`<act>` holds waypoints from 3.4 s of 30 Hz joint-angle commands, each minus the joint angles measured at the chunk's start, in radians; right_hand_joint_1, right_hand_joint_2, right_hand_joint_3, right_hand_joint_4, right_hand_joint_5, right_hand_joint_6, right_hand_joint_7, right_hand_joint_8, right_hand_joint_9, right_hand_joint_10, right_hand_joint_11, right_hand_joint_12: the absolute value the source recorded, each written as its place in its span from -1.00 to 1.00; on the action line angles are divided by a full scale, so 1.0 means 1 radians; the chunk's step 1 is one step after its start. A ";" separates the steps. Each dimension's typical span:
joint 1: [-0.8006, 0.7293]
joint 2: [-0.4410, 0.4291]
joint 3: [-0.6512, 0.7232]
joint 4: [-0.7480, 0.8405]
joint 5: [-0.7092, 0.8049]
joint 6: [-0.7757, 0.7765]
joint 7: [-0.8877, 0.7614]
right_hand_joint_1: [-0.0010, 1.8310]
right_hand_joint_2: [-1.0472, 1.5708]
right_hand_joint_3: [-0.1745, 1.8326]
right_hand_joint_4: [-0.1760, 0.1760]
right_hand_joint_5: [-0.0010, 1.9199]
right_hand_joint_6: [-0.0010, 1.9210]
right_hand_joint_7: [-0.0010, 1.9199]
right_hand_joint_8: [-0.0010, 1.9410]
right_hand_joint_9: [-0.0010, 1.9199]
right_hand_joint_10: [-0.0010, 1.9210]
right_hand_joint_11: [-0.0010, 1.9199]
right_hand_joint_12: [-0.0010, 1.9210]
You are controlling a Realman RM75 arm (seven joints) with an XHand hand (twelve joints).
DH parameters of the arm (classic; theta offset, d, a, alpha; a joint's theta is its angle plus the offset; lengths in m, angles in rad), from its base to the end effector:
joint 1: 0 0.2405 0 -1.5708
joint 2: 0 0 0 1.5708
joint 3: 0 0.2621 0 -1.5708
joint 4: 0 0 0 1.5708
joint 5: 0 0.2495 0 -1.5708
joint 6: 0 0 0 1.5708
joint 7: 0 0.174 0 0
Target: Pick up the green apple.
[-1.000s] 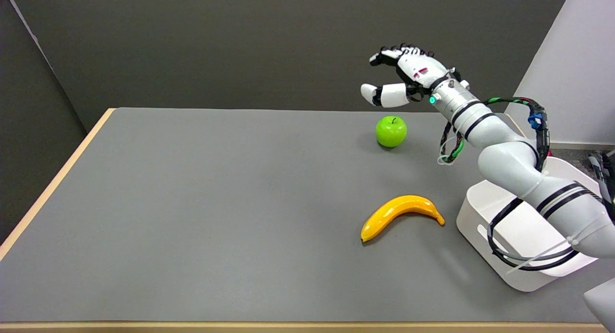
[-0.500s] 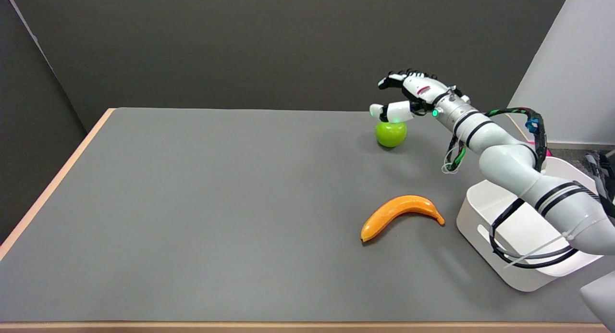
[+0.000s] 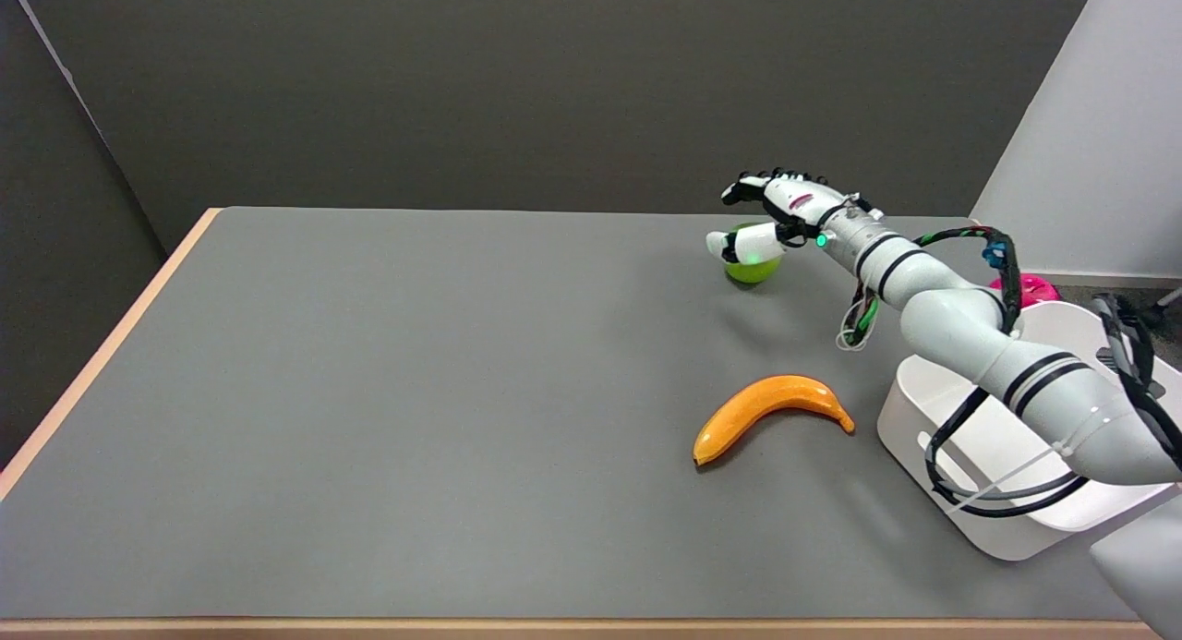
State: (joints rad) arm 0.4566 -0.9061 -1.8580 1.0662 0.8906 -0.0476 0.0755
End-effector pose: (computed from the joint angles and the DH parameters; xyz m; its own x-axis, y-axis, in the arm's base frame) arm -0.2393 -0.5088 0.4443 0.9580 -0.1265 0.2574 -0.2412 0.1304 0.9617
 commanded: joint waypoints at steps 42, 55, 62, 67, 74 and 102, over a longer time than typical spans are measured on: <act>0.100 -0.049 -0.115 -0.222 0.050 0.078 0.002 -0.46 0.22 0.13 0.36 -0.74 -0.43 -0.76 -0.61 -0.93 -0.35 -1.00 0.09; 0.085 -0.031 -0.115 -0.217 0.051 0.066 0.002 -0.36 0.23 0.14 0.36 -0.73 -0.42 -0.76 -0.61 -0.93 -0.36 -1.00 0.09; 0.081 -0.031 -0.120 -0.204 0.044 0.067 -0.004 -0.32 0.23 0.15 0.36 -0.72 -0.41 -0.75 -0.62 -0.92 -0.35 -1.00 0.12; 0.077 -0.031 -0.123 -0.194 0.041 0.074 -0.005 -0.16 0.24 0.13 0.35 -0.69 -0.40 -0.71 -0.65 -0.86 -0.31 -0.97 0.26; 0.075 -0.035 -0.126 -0.188 0.036 0.085 -0.029 0.02 0.28 0.14 0.34 -0.61 -0.25 -0.57 -0.57 -0.67 -0.09 -0.67 0.57; -0.075 0.056 -0.012 0.265 0.036 0.315 -0.065 0.46 0.67 -0.61 -0.84 -0.40 0.61 -0.14 0.34 -0.22 0.54 -0.12 1.00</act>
State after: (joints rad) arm 0.5025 -0.9292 -1.9828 0.9608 0.9271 0.0969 0.0192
